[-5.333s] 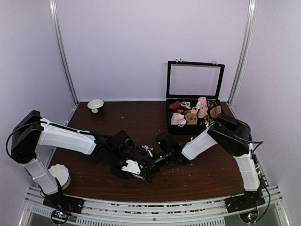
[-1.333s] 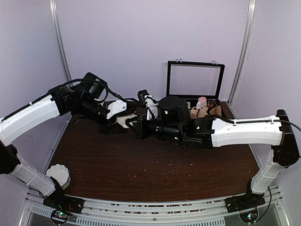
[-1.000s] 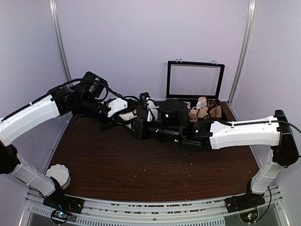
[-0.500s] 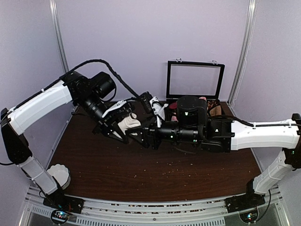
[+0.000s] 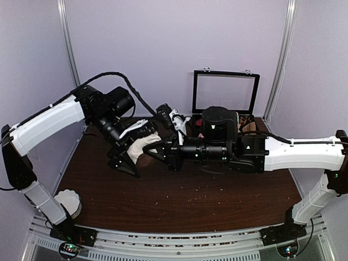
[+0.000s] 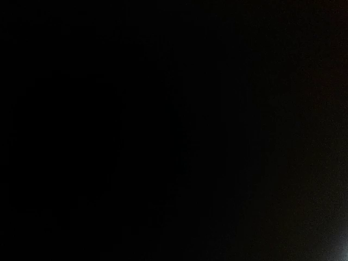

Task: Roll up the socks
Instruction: Roll the sock.

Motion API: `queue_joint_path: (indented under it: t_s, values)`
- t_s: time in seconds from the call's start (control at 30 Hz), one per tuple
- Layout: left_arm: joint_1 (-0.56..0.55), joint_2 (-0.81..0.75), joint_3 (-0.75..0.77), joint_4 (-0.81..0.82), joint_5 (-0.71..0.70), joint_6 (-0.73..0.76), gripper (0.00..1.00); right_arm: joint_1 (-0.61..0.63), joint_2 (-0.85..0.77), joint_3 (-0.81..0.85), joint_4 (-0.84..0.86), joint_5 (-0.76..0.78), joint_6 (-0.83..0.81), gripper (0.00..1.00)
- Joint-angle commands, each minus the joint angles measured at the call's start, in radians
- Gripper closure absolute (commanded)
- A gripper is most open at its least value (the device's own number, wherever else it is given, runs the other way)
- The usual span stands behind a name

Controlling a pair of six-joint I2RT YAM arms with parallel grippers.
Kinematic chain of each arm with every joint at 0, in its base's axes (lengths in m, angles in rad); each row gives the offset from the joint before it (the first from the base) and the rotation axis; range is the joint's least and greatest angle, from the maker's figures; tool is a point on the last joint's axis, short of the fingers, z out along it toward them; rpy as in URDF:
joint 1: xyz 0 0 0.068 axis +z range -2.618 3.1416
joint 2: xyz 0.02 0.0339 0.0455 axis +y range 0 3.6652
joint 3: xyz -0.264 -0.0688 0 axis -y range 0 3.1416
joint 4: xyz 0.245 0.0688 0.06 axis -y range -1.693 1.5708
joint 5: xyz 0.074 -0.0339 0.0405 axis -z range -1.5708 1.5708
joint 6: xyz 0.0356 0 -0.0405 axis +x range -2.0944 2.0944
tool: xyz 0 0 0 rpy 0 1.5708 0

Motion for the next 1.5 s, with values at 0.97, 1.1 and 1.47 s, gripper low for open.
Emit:
queue_joint_path:
  t_s: [0.97,1.1,1.47]
  values:
    - [-0.037,-0.21,-0.174,0.572,-0.71,-0.3,0.37,0.061,0.138,0.098,0.104,0.418,0.293,1.0]
    - [-0.038,-0.203,-0.156,0.56,-0.69,-0.304,0.54,0.061,0.147,0.102,0.102,0.392,0.31,1.0]
    - [-0.023,-0.191,-0.107,0.413,-0.42,-0.222,1.0,0.034,0.053,-0.053,0.248,0.293,0.183,0.48]
